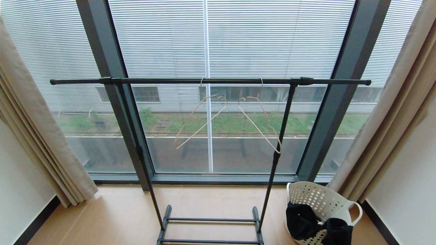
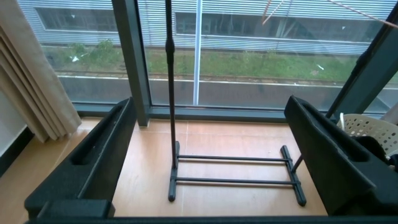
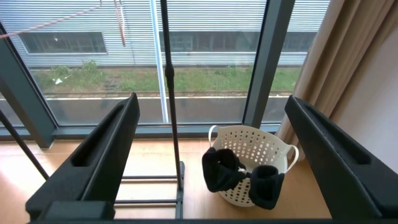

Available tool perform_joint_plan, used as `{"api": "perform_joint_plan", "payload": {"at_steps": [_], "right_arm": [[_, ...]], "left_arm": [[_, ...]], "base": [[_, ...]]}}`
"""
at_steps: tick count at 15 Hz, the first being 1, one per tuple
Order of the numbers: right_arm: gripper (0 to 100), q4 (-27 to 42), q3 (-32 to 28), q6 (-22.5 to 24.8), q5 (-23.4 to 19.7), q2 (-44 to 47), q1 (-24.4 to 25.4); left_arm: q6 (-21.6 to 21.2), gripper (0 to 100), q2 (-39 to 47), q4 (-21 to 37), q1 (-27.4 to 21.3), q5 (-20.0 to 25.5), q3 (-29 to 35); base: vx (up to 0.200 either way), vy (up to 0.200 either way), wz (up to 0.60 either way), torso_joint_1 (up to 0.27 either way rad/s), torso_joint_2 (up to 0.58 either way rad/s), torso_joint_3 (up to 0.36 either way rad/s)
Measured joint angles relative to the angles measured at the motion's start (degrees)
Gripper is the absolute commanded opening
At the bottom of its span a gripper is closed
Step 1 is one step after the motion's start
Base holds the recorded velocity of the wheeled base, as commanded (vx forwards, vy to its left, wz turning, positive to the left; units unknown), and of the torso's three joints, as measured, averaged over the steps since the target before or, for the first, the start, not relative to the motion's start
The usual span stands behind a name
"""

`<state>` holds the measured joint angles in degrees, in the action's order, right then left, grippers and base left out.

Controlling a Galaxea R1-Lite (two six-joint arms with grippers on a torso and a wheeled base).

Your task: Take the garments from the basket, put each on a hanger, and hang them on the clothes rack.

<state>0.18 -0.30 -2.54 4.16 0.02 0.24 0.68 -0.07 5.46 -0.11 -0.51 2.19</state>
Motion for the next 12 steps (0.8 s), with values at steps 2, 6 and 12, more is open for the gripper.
{"api": "perform_joint_plan", "payload": {"at_steps": [2,6,12], "right_arm": [[100,0.00,-0.02,-0.02,-0.02,0.00,0.00],[100,0.00,-0.05,-0.02,-0.02,0.00,0.00],[100,0.02,-0.05,-0.02,-0.02,0.00,0.00]], "left_arm": [[0.00,100,0.00,0.00,0.00,0.00,0.01],[0.00,100,0.00,0.00,0.01,0.02,0.01],[-0.02,100,0.00,0.01,0.00,0.00,0.00]], "base": [[0.000,0.000,0.00,-0.154,0.36,0.195],[0.000,0.000,0.00,-0.162,0.37,0.207],[0.000,0.000,0.00,-0.193,0.45,0.258]]}}
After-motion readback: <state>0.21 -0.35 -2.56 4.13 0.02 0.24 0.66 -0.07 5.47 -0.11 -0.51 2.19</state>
